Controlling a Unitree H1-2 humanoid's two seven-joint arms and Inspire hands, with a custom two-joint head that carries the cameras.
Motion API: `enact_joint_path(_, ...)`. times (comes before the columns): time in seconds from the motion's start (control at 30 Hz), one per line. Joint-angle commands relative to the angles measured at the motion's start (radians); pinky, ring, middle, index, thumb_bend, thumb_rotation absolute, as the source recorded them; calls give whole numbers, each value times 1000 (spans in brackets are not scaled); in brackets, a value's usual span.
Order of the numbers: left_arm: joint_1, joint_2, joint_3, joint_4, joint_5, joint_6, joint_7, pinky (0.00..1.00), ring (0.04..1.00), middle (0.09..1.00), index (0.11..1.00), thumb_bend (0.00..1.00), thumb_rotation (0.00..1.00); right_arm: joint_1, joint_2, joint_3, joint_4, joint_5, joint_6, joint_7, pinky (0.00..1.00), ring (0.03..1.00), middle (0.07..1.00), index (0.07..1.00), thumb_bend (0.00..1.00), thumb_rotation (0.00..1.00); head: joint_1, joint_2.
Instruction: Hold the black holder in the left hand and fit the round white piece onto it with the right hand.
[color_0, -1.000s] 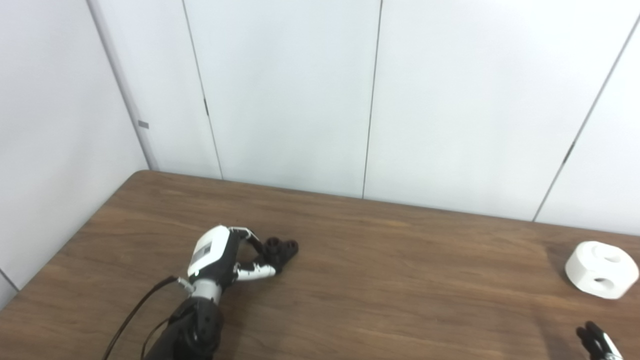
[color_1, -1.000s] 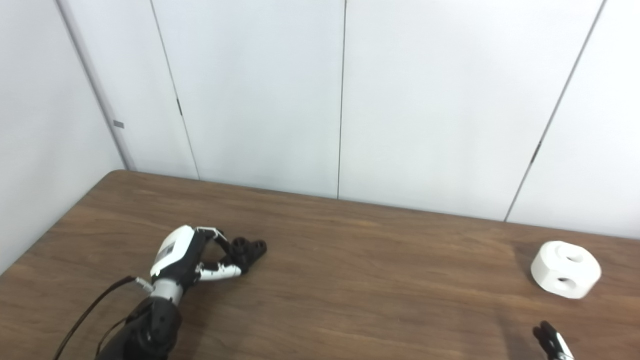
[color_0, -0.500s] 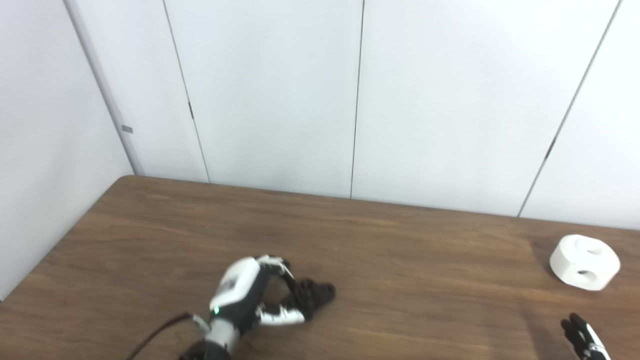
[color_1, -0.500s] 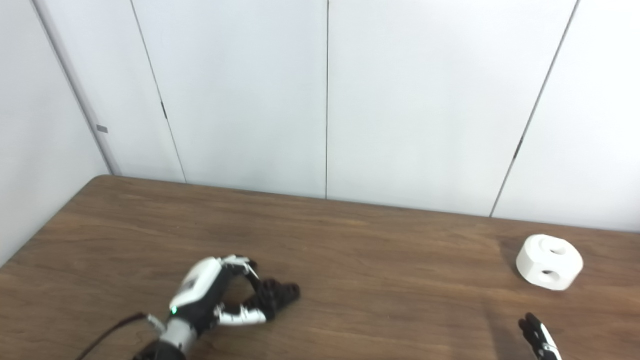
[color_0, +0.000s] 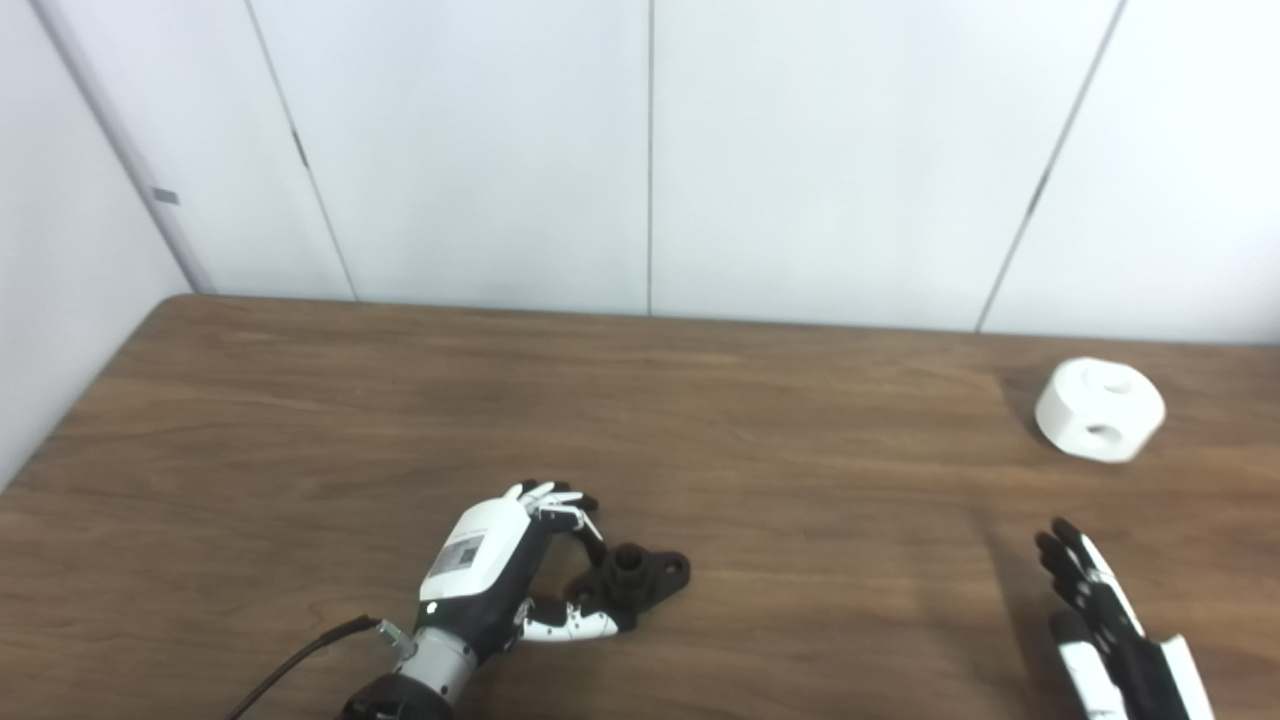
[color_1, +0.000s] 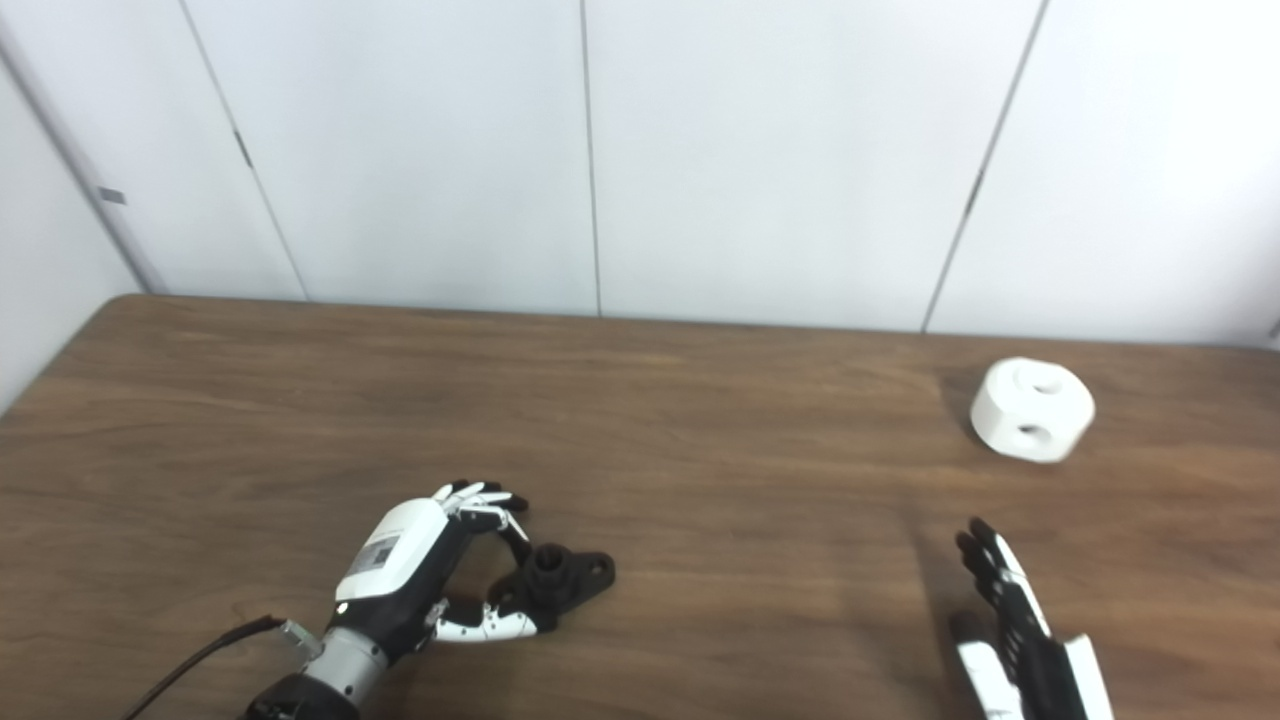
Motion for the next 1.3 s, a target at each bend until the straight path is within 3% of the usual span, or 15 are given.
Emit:
enact_joint_path(0.0, 24, 4, -29, -23, 11, -24, -52, 972, 905, 813, 486, 520, 49, 24, 33, 12, 4, 0, 4, -10, 928, 926, 921, 949, 458, 940, -10, 13)
enact_joint_path(0.13, 44, 7, -55, -34, 22, -50, -71, 966, 897, 807, 486, 521, 50, 20, 39, 18, -14, -18, 28, -20, 909, 914, 909, 940, 484, 936, -39, 48)
enact_joint_path(0.53, 129, -14, -133, -65, 114, -130, -59, 933, 886, 804, 487, 521, 50, 30, 42, 49, -59, -13, 89, -48, 900, 913, 899, 932, 538, 917, -79, 70)
enact_joint_path(0.83, 159, -48, -166, -34, 151, -172, -43, 944, 890, 808, 487, 520, 51, 50, 33, 50, -85, -9, 97, -55, 885, 906, 900, 927, 555, 893, -103, 82)
enact_joint_path(0.97, 165, -56, -172, -16, 165, -194, -20, 948, 887, 805, 487, 520, 50, 56, 30, 42, -107, 42, 113, -46, 912, 927, 910, 931, 555, 853, -109, 86)
enact_joint_path(1.1, 166, -59, -172, -3, 168, -207, -6, 954, 885, 805, 487, 520, 50, 49, 21, 35, -144, -15, 145, -61, 888, 913, 909, 925, 556, 811, -128, 90)
enact_joint_path(1.27, 170, -61, -164, 8, 165, -208, 1, 954, 886, 807, 487, 520, 50, 40, 14, 25, -189, -74, 188, -65, 886, 915, 910, 922, 591, 620, -162, 86)
